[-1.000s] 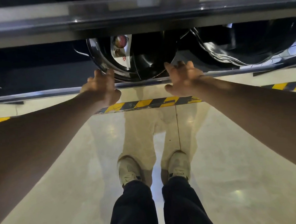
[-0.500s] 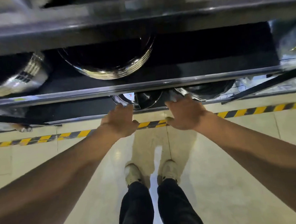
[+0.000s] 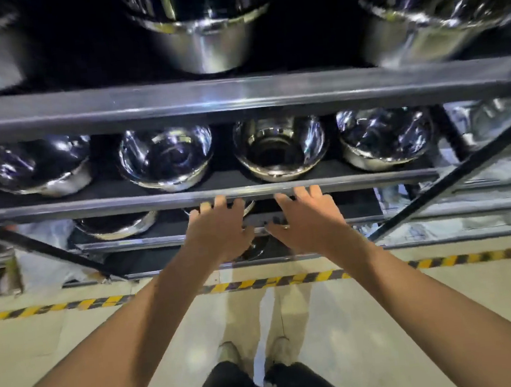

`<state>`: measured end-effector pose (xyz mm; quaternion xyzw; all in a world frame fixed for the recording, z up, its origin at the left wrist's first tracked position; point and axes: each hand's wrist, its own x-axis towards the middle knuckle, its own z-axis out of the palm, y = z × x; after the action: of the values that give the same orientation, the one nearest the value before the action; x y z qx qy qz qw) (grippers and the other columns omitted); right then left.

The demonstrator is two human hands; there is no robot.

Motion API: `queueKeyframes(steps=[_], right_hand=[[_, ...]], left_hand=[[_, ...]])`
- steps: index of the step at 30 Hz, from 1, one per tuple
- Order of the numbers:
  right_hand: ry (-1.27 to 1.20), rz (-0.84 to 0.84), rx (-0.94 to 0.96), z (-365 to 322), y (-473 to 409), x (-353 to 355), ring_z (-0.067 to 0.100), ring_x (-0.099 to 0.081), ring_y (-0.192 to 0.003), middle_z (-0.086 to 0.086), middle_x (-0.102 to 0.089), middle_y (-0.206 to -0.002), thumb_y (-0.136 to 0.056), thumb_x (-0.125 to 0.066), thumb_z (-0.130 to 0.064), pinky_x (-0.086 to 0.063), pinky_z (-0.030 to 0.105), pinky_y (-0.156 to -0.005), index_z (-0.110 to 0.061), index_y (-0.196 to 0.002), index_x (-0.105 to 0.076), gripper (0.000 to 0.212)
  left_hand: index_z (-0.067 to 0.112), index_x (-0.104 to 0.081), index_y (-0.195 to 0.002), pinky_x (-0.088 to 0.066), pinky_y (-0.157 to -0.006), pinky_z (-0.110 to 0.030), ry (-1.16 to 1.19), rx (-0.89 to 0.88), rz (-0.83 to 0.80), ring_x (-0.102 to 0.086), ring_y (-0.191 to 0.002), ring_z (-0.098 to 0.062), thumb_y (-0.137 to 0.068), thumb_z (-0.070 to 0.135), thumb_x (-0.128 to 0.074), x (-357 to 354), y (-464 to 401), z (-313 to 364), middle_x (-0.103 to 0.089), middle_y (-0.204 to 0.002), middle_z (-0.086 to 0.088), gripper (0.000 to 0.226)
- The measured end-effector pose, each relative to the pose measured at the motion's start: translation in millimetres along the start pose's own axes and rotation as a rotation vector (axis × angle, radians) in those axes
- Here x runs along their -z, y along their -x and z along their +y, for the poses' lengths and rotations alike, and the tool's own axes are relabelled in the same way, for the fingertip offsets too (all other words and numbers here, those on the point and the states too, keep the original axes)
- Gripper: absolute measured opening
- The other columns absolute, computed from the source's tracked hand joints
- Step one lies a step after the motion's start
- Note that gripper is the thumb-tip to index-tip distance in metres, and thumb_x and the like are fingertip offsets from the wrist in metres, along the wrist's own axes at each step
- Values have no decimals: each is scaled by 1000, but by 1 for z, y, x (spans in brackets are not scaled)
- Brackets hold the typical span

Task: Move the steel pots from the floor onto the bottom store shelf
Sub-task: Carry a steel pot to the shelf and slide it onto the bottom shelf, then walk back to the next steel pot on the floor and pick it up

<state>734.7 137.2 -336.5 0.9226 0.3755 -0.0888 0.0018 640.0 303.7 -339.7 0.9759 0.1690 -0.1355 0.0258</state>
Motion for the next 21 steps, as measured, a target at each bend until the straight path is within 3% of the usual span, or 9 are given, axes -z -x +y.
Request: queueKeyframes(steps=[2,9,21], right_hand=[[-11,53,-39,4,10,21,39,-47,-110,13,-54,-125,-83,-43,-70,-44,48,-85,-23,-130,-50,67],[31,114,-265,34,33,69,43,-41,-121,15,-47,-139,-88,-39,-73,-43,52,-90,-23,-145,-40,75],[-20,103,-900,57,183,55,44,-40,-126,15,-46,-143,-89,-40,-69,-38,52,-97,-25,-140,-44,68]], left_hand=[[24,-45,-138,-43,-90,-47,-23,-16,79,-54,-112,-36,-91,58,-45,22,2,6,-51,-126,-10,59],[22,-41,-141,-40,-96,-52,-48,-217,144,-50,-121,-44,-94,58,-41,91,-30,31,-47,-138,-15,59],[22,-40,-141,-45,-92,-53,-85,-862,110,-49,-120,-42,-95,51,-45,93,-12,167,-44,-139,-14,55]])
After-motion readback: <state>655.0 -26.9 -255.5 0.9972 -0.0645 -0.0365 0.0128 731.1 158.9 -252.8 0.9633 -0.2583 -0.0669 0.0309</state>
